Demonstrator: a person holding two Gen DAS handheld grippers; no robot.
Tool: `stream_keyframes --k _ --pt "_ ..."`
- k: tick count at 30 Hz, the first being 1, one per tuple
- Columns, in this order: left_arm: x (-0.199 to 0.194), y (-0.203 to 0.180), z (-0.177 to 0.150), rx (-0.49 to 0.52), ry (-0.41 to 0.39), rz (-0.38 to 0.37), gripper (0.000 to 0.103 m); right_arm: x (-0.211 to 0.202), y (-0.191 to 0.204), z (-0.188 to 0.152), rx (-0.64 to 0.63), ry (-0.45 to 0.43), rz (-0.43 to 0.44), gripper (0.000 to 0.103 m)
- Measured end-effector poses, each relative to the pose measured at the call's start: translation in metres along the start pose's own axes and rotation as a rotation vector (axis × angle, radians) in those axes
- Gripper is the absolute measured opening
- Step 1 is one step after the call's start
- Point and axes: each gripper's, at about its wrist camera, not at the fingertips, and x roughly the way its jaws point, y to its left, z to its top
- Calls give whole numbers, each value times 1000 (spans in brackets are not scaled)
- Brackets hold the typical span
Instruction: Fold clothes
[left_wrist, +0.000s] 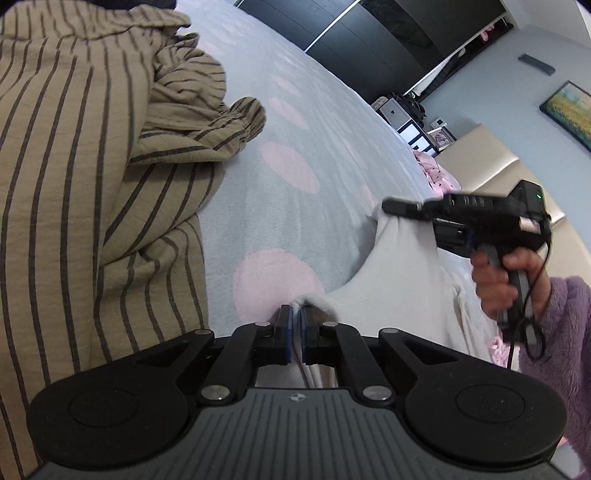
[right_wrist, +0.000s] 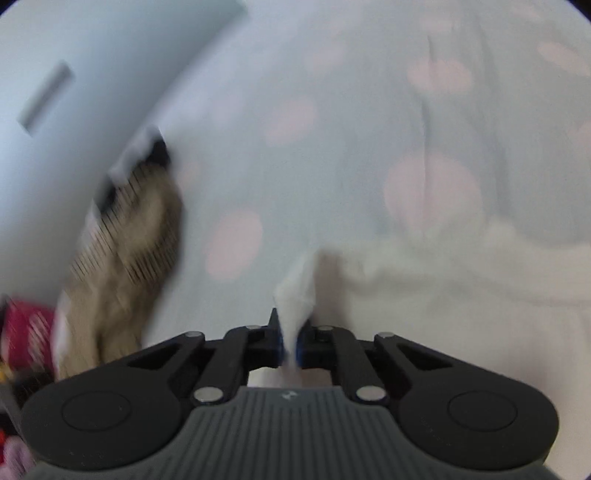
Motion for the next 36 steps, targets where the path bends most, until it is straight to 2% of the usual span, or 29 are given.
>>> stream_keyframes --k 1,7,10,12,14,16,19,21,22,29,32,36 --pt "0 -2 -1 11 -2 7 3 1 -6 2 32 -15 1 8" --pt "-1 6 -1 -30 -4 -14 4 22 -17 -3 41 28 -32 8" --pt "-3 3 -1 -15 0 -14 4 15 -15 0 16 33 -33 12" --pt "-5 1 0 -13 3 -14 4 6 -13 3 -9 29 -40 27" --pt "-7 0 1 -14 6 -11 4 -6 -14 6 -14 15 -52 46" --pt "-11 -2 2 -7 13 0 4 -19 -17 6 -6 -7 -79 49" --pt "-21 -9 3 12 28 42 4 -25 -20 2 -22 -1 -97 47" --pt "-31 -13 3 17 32 73 4 -20 -21 -1 -25 -10 -104 24" --pt "-37 -16 3 11 32 82 4 -18 -22 -2 -25 -20 -105 5" --pt "-77 -34 -8 -14 35 111 6 13 -19 -4 0 -59 -201 2" --pt "-86 -44 -17 12 44 123 13 6 -11 -5 -18 -77 -229 6" --pt "-93 -58 -31 84 73 139 14 -22 -1 -14 -58 -90 -272 8"
